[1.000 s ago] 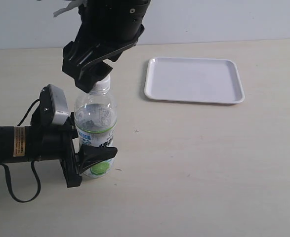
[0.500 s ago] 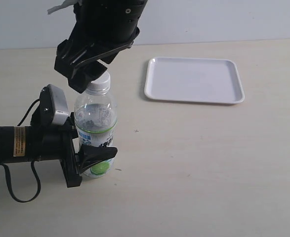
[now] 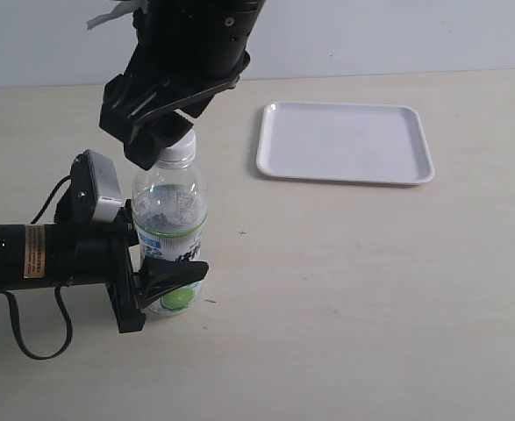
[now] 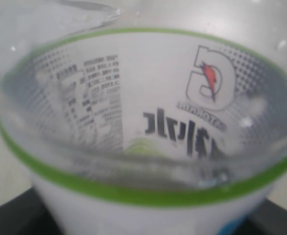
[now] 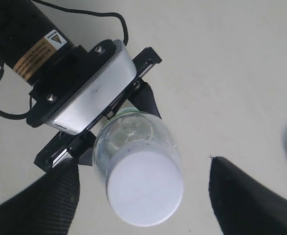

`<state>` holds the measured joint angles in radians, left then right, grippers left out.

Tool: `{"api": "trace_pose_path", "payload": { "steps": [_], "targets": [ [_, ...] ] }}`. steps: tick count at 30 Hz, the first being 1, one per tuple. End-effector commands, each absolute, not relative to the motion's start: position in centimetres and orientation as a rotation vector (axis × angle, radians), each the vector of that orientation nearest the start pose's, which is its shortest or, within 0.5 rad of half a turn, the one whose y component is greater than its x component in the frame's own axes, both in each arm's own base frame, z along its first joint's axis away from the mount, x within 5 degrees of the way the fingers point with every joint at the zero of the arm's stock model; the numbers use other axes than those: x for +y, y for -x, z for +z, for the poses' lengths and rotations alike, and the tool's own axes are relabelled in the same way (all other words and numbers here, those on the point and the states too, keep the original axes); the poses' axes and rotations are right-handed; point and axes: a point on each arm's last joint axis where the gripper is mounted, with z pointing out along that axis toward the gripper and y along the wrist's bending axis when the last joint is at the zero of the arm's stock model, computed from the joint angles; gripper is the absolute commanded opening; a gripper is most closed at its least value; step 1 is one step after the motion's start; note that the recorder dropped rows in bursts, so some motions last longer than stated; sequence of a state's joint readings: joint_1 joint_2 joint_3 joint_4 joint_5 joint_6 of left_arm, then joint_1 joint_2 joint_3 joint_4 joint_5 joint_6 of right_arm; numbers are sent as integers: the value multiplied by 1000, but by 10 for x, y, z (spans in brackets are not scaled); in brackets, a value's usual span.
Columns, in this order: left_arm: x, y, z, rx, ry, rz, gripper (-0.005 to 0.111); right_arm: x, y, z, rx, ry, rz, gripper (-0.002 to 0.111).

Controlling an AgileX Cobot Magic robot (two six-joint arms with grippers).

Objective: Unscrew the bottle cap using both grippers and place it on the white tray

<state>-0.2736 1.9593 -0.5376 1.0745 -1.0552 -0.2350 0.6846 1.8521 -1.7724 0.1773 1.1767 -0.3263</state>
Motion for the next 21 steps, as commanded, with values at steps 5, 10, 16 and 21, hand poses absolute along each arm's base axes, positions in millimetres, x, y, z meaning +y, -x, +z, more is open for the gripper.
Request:
{"api": "trace_pose_path", "payload": {
  "steps": [5,10,16,21],
  "targets": [
    [-143,-240,100,1651,-1181,-830,0,269,-306,311,2466,1321,317,65],
    [-143,-240,100,1651,-1181,-830,0,267,-306,313,2457,1323,296,64],
    [-143,-240,100,1651,-1181,-830,0,265,-303,323,2433,1312,301,64],
    [-143,-240,100,1650,-1182,-829,0,265,-302,324,2434,1309,308,63]
  ]
}}
